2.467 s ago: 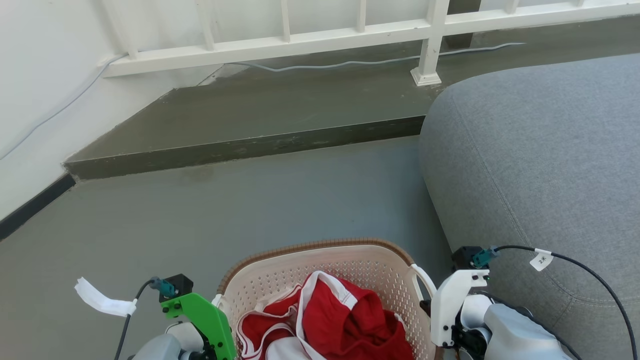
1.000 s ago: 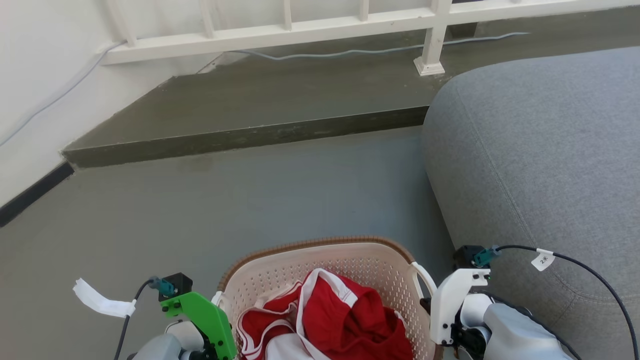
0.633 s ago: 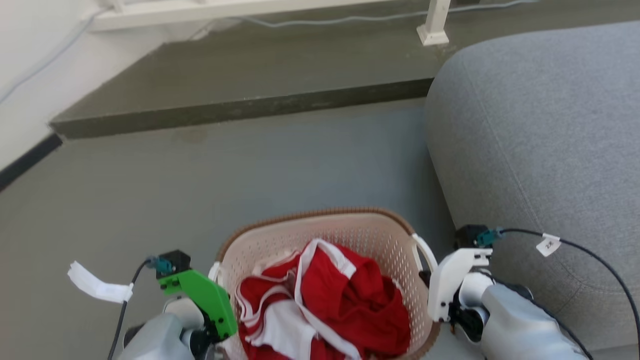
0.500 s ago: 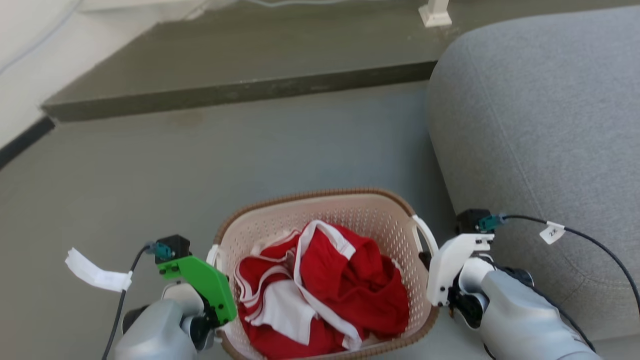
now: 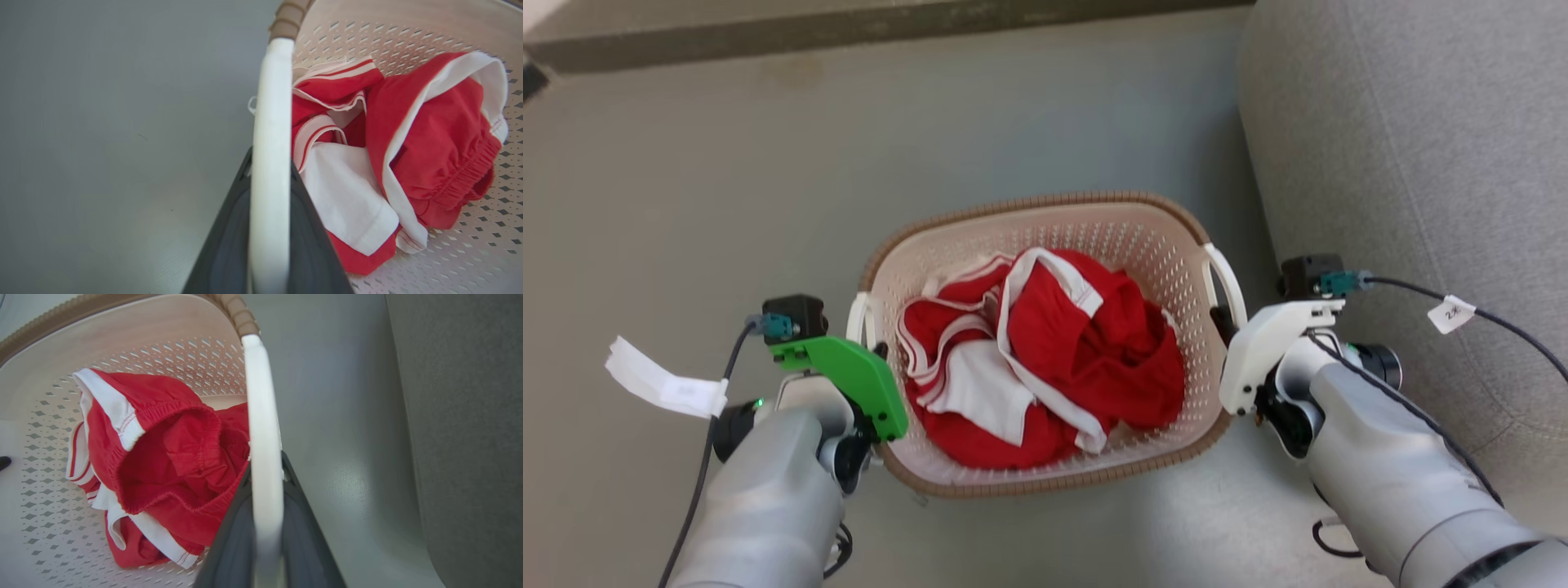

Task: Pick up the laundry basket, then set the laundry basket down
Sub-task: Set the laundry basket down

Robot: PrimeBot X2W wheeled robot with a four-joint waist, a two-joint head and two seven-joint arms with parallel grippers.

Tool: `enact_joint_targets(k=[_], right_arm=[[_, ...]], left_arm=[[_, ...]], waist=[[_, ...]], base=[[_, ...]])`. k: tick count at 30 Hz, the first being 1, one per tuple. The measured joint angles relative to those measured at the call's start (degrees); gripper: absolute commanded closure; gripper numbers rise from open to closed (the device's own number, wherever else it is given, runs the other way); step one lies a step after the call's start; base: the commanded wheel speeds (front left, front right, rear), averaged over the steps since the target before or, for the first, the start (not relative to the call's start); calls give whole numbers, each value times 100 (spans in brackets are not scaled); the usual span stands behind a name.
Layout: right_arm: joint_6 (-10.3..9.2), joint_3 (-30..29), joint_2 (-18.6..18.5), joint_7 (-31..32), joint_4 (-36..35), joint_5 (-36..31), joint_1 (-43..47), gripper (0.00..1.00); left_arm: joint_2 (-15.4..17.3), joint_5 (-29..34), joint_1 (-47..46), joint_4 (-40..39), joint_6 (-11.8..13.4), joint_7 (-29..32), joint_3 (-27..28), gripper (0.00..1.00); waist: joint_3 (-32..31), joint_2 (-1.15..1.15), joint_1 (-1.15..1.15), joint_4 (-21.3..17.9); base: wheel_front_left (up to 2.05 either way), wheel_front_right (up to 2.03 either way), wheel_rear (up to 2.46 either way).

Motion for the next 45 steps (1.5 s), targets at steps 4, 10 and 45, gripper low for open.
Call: enact_joint_targets(k=[4,10,45], right_arm=[[-32,1,-9,-147,-41,-37,-229,100],[-86,-1,-63,-401,-122,-147,-588,100],[-290,-89,-278,-902,-205,-345,-2463,100]], left_arm=[[38,75,-218,-70,47,-160,-10,100],[71,122,-595,-176,91,-442,-11,100],[234,530,-2521,-276,242,-1046,-152,100]], waist=[[326,0,0,1],[820,0,1,0],[3630,0,0,154]], base=[[0,0,0],[0,0,0],[0,0,0]])
